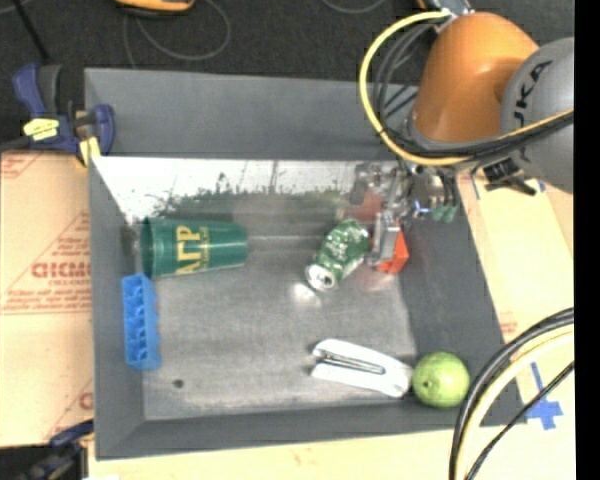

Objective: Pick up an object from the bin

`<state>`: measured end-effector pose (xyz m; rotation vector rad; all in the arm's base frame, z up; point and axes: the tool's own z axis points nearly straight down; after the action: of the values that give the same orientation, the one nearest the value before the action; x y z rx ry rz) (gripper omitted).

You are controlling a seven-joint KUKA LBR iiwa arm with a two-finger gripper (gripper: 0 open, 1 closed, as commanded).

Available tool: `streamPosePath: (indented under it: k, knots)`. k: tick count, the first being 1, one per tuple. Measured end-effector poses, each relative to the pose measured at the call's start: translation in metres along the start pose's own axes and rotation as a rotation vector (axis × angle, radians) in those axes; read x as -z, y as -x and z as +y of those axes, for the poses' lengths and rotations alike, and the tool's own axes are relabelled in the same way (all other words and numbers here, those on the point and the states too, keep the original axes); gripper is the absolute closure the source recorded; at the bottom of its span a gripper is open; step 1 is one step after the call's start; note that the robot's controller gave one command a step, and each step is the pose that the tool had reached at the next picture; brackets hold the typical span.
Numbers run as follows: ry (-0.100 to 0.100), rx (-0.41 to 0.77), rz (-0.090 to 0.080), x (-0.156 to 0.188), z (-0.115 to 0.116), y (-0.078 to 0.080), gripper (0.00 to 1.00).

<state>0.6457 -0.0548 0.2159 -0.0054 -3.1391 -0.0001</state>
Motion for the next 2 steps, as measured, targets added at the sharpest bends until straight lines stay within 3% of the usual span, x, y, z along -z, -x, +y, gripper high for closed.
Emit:
streamPosePath:
  k: [1, 2]
  knots:
    - [-0.001, 0.001, -0.007, 0.005, 0.000, 0.001, 0.00]
    - [-0.002, 0.000, -0.014, -0.042, 0.000, -0.003, 0.00]
